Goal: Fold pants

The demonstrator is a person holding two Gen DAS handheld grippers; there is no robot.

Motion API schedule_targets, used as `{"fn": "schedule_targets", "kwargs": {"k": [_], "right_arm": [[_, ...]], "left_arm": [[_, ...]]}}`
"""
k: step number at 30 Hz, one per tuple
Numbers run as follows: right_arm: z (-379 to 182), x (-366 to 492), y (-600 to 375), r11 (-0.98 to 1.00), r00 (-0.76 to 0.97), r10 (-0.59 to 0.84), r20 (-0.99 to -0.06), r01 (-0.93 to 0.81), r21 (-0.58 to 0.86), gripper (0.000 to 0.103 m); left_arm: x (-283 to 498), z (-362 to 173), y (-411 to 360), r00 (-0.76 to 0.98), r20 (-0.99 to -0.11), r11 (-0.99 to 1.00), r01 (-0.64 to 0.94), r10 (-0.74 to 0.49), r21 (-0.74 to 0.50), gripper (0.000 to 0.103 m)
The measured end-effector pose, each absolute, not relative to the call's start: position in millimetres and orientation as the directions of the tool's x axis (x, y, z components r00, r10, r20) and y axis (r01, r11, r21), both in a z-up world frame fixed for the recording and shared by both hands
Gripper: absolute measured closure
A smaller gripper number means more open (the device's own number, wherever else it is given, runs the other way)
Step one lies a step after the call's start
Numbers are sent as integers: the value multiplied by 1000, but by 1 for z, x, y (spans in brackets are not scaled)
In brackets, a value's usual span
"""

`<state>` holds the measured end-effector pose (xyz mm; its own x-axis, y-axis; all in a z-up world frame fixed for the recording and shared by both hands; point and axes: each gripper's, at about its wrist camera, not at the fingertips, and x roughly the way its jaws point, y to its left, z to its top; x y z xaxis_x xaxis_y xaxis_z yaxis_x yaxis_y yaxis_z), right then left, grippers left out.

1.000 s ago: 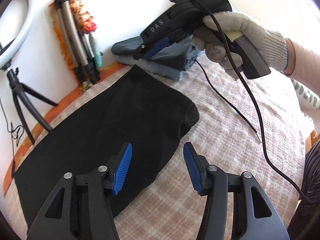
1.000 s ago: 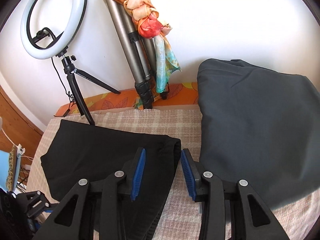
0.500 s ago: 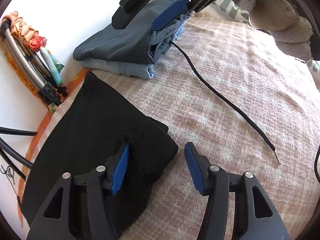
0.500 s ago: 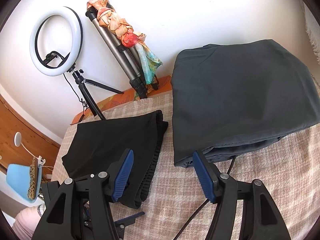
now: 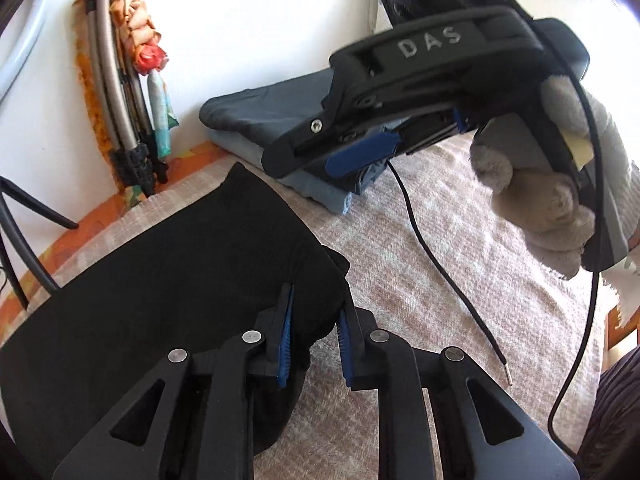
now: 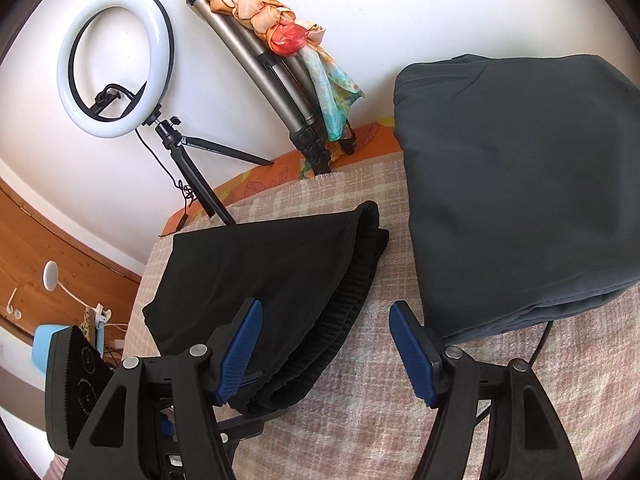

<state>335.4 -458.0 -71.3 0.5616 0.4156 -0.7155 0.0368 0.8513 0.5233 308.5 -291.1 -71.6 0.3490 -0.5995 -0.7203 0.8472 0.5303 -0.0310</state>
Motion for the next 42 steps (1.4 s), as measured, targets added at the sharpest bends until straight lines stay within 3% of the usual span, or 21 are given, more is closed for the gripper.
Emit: {"fn": "schedule_targets", "kwargs": {"k": [9, 14, 19, 20, 24, 26, 29, 32, 36, 42], "right_arm": [[-110, 372, -454, 778, 482, 440, -757, 216, 590, 27], [-130, 380, -456, 718, 495, 466, -733, 273, 640, 28], [-132, 383, -449, 742, 499, 436, -749, 271, 613, 50], [-132, 383, -450, 743, 496, 444, -746, 261, 616, 61], [-123, 377, -452, 756, 503, 441, -744, 239, 610, 70], [-117, 373, -453, 751, 498, 450, -741, 237, 616, 68], [-111, 368, -458, 752, 485, 423, -765, 283, 595, 50], [-101, 358, -458, 761, 505, 400, -765, 281, 584, 40], [-95, 350, -451, 742, 521, 417, -745, 280, 610, 33], [-105, 353, -433, 683, 526, 464, -713, 300, 666, 32]], "left_arm": [[307, -64, -281, 367, -677, 553, 830, -638, -71, 86], [302, -66, -284, 354, -678, 539, 839, -644, -74, 87], [301, -64, -285, 352, -670, 540, 837, -653, -86, 87], [301, -64, -284, 351, -668, 539, 837, -656, -89, 87], [298, -60, -283, 347, -657, 534, 839, -669, -101, 88], [297, -60, -283, 345, -654, 529, 842, -674, -101, 88], [298, -57, -280, 347, -645, 532, 840, -681, -109, 88], [302, -51, -275, 350, -631, 537, 834, -693, -127, 88], [303, -44, -271, 366, -620, 544, 831, -694, -118, 88], [304, -39, -260, 378, -602, 557, 819, -704, -136, 88]]}}
